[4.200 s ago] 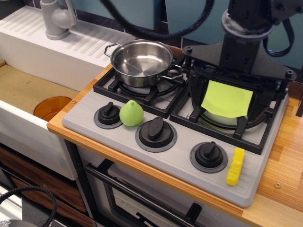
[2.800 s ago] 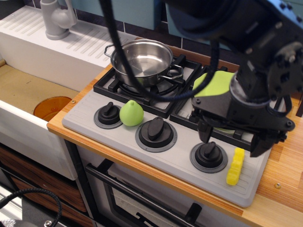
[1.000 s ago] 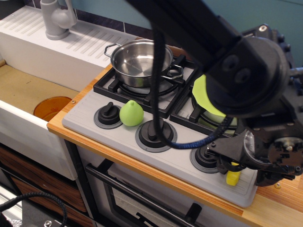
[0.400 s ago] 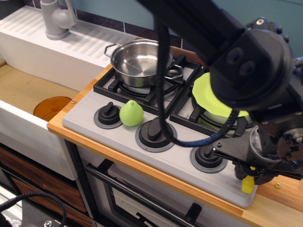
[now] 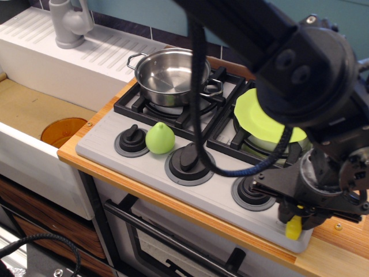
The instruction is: Put fry on plate and smallpear in pot or pan on stove
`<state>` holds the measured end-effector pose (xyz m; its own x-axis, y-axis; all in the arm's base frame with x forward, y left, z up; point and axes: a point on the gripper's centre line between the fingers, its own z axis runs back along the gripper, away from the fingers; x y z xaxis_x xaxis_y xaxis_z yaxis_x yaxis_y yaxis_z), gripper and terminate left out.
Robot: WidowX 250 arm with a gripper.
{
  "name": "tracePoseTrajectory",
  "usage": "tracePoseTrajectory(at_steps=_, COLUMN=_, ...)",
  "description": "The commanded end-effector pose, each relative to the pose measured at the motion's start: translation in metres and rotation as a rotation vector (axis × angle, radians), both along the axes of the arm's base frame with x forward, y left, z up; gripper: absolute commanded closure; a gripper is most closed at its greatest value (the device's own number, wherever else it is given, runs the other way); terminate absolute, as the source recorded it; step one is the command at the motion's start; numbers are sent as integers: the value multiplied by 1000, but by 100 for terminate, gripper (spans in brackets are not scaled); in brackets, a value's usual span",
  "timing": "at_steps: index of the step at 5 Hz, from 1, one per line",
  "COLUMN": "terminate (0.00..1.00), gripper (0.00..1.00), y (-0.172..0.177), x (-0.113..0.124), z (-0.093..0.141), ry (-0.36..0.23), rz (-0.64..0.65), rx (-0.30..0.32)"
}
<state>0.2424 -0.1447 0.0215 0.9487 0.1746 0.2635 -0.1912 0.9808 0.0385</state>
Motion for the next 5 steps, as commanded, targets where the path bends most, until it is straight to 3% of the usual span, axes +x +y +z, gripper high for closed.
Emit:
tracePoseTrajectory(at_steps=1, terminate=0, gripper=100, y=9, x=16, z=66, ry=9, rz=-15, rx=-37)
tracePoseTrajectory(at_steps=3, terminate=0, gripper=100, y=28, x=39, z=97, ry=72, rz=-49, rx=-17)
tracePoseTrajectory(at_steps=5, terminate=0, gripper=100, y=59, x=93, z=95, ry=68, rz=-113, rx=-30)
